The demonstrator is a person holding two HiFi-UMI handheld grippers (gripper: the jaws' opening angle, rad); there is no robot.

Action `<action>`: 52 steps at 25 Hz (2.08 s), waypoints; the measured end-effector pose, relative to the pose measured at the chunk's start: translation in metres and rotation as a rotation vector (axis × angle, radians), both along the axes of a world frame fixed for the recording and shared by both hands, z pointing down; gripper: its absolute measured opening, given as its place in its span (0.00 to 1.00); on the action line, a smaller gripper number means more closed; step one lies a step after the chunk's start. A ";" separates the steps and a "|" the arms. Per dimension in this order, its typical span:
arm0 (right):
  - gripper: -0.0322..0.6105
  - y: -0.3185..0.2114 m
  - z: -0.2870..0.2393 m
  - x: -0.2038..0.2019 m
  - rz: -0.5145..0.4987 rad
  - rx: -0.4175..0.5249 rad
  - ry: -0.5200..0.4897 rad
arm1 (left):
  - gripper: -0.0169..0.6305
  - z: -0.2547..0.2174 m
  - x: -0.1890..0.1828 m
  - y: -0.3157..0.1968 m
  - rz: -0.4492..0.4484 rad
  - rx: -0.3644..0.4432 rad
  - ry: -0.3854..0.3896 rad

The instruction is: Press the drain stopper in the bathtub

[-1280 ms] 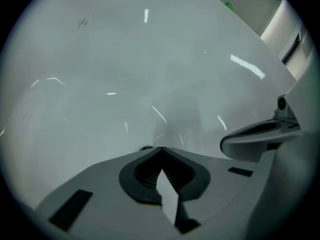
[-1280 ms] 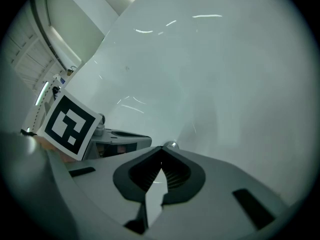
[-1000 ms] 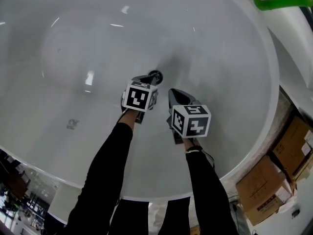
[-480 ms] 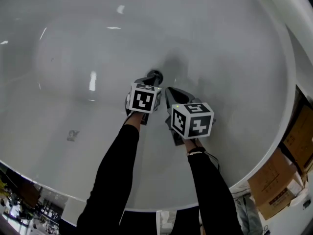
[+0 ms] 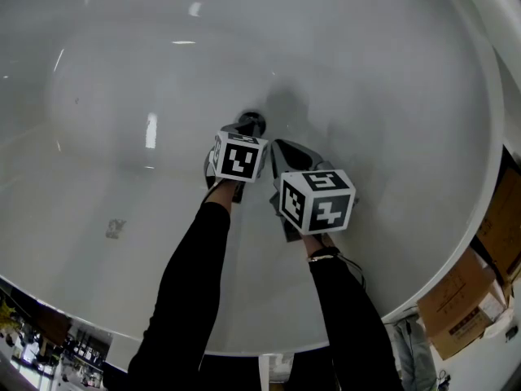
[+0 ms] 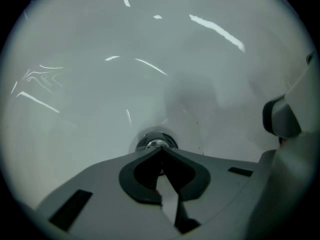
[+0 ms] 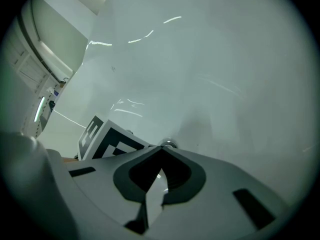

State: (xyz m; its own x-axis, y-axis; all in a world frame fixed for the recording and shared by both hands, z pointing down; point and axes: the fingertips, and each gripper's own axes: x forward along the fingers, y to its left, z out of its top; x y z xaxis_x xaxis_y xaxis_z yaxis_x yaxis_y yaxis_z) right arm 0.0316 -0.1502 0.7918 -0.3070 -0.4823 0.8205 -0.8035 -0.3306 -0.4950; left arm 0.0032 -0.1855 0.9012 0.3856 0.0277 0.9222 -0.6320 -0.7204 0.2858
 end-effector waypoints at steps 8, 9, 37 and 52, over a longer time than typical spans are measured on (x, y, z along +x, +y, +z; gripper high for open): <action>0.04 0.005 0.010 0.005 0.013 -0.052 -0.003 | 0.04 0.001 0.004 -0.001 -0.034 -0.021 0.021; 0.04 0.005 0.011 0.006 0.018 -0.057 -0.005 | 0.04 0.002 0.004 -0.001 -0.033 -0.029 0.018; 0.04 0.009 -0.006 0.009 0.079 -0.064 -0.031 | 0.04 -0.031 -0.011 -0.013 -0.057 0.014 0.017; 0.04 -0.002 -0.062 0.006 0.018 -0.047 -0.001 | 0.04 -0.106 -0.017 -0.024 -0.085 0.056 0.052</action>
State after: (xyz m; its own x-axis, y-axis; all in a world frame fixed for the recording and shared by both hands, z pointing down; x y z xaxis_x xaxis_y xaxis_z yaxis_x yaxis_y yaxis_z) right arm 0.0375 -0.1518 0.7303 -0.2996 -0.4490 0.8418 -0.7968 -0.3675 -0.4796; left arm -0.0134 -0.2091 0.7952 0.4316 -0.0581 0.9002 -0.6766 -0.6808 0.2805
